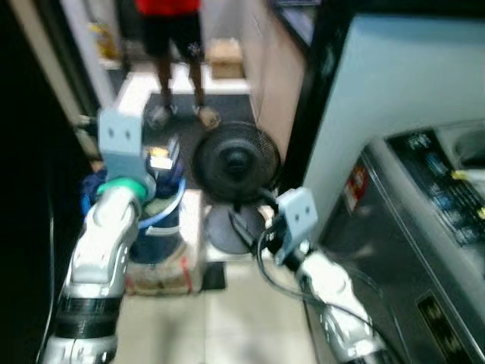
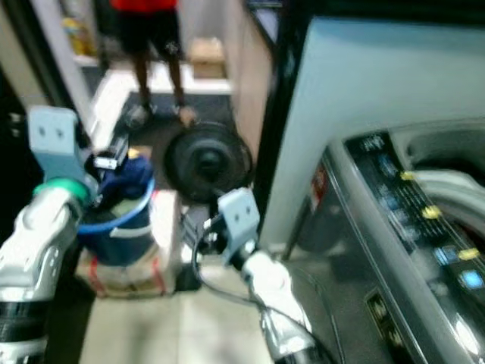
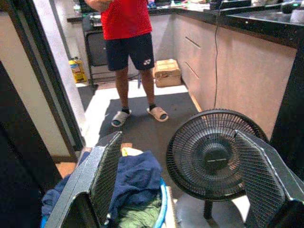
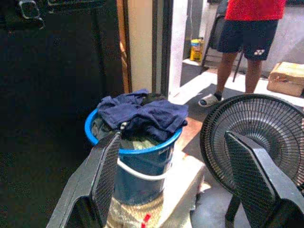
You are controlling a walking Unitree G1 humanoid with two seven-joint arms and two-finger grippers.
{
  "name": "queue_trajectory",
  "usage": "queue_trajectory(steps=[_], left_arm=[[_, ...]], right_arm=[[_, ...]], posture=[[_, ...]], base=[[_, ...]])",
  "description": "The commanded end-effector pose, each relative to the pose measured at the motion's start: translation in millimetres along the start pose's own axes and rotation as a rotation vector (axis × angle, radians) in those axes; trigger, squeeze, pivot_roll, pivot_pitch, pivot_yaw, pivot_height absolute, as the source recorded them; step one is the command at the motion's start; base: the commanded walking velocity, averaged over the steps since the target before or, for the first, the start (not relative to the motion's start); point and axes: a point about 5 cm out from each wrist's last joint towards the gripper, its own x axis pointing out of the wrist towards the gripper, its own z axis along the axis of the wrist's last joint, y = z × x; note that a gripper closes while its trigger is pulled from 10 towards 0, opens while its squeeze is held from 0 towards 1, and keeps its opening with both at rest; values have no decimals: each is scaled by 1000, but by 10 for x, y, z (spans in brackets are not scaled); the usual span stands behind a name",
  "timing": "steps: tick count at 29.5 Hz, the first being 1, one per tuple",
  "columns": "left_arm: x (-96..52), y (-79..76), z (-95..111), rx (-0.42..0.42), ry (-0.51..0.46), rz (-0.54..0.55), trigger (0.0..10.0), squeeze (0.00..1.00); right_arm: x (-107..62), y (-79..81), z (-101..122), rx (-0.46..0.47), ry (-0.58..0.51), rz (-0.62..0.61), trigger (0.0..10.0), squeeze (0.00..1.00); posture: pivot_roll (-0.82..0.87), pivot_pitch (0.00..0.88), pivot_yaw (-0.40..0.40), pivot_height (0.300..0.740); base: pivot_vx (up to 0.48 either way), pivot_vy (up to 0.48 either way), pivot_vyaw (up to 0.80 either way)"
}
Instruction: Clothes washing
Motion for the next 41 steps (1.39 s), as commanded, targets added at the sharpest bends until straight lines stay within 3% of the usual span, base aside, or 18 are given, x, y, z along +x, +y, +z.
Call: queue_trajectory(steps=[1,8,12,18,41], left_arm=[[-9,-6,-22,13,-4,-6,10000,0],[-6,-10,-11,26,-14,-9,10000,0],[-6,-10,-9,25,-17,-11,10000,0],[-4,-11,-8,26,-17,-10,10000,0],[-5,-4,-20,34,-17,-7,10000,0]], right_arm=[[-15,-25,-35,22,16,-27,10000,0],[-19,-22,-35,5,17,-17,10000,0],[-23,-9,-44,-34,20,-8,10000,0],[-23,-13,-45,-21,21,-13,10000,0],[-21,-31,-78,-49,36,-35,10000,0]], posture=[[133,3,13,740],[132,2,14,740],[132,3,16,740],[133,7,17,740],[133,9,19,740]], base=[[304,0,0],[430,0,0],[480,0,697],[442,0,771],[333,0,169]])
